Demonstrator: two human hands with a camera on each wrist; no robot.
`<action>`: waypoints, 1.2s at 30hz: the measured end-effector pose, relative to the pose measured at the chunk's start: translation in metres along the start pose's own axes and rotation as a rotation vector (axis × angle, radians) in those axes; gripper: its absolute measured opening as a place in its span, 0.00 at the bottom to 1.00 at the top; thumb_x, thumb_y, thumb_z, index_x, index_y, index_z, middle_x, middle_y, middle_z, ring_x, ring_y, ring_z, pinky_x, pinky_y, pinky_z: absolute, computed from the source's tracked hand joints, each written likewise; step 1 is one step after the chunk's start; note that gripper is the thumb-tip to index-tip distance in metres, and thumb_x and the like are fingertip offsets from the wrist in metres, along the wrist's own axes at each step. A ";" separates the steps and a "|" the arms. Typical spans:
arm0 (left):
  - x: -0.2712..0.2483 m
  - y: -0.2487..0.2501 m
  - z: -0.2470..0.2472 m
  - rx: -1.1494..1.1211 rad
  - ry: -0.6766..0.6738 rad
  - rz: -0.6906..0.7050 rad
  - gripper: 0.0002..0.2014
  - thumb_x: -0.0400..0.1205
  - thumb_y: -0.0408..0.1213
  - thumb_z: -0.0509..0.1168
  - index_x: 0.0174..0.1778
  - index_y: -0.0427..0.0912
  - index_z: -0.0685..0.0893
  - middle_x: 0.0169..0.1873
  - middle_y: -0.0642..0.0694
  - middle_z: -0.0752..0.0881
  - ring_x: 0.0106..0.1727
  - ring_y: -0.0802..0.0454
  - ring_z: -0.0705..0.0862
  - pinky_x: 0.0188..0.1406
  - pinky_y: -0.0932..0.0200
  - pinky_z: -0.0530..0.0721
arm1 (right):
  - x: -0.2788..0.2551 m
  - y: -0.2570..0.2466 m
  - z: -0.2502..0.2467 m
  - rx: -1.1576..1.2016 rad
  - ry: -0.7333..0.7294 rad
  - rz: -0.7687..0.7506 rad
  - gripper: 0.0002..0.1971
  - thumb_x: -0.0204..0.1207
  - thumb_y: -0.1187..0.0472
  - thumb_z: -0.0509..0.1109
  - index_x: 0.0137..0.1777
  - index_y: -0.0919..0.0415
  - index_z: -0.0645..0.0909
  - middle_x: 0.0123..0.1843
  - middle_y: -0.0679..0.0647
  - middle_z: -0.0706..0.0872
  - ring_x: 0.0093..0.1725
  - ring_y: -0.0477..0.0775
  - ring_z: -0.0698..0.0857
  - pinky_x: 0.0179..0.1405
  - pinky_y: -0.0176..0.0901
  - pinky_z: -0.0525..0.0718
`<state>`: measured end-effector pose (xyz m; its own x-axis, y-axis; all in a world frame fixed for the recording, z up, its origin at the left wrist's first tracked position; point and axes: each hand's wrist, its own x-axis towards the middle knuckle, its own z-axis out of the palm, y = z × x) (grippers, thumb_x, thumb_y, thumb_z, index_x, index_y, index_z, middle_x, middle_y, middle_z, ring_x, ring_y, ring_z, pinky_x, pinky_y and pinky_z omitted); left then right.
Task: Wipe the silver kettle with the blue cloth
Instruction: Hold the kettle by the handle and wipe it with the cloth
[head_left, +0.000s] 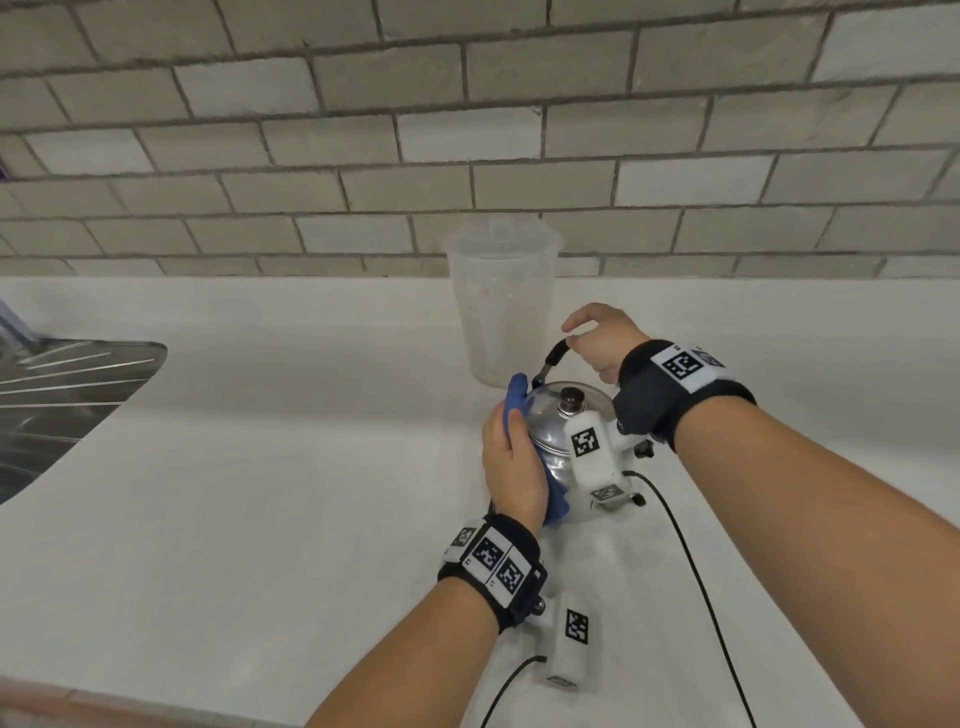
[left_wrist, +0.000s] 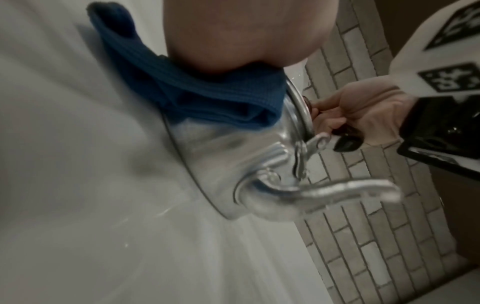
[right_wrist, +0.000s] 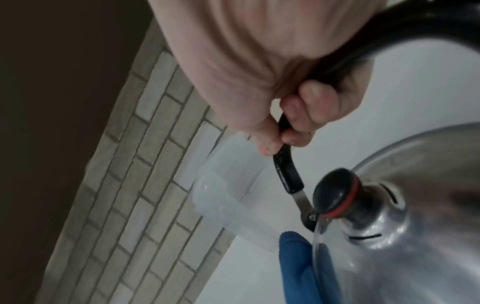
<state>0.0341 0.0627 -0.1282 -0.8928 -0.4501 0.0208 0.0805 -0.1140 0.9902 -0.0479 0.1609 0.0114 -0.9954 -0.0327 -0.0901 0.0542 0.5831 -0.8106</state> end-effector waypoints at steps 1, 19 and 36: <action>-0.002 -0.001 0.002 0.002 0.008 0.026 0.14 0.91 0.44 0.53 0.70 0.54 0.77 0.70 0.51 0.81 0.72 0.53 0.79 0.77 0.55 0.72 | -0.002 0.001 -0.003 0.084 -0.005 0.035 0.10 0.81 0.70 0.58 0.46 0.58 0.80 0.33 0.51 0.72 0.26 0.47 0.66 0.08 0.27 0.65; 0.029 0.004 -0.004 -0.135 -0.108 -0.146 0.16 0.88 0.44 0.61 0.65 0.44 0.87 0.61 0.43 0.91 0.65 0.45 0.87 0.74 0.44 0.79 | -0.014 0.012 -0.040 -1.015 -0.340 -0.859 0.14 0.71 0.68 0.67 0.43 0.53 0.64 0.68 0.52 0.71 0.38 0.52 0.71 0.38 0.42 0.69; 0.029 0.010 -0.030 -0.318 -0.039 -0.484 0.25 0.72 0.50 0.70 0.60 0.37 0.90 0.52 0.37 0.92 0.54 0.38 0.90 0.55 0.49 0.85 | -0.029 0.010 0.000 -0.836 -0.016 -0.574 0.06 0.65 0.62 0.65 0.41 0.59 0.71 0.42 0.52 0.72 0.48 0.56 0.71 0.46 0.43 0.66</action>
<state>0.0225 0.0215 -0.1221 -0.8763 -0.2478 -0.4132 -0.2175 -0.5617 0.7983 -0.0181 0.1679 0.0060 -0.8520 -0.4942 0.1727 -0.5110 0.8568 -0.0693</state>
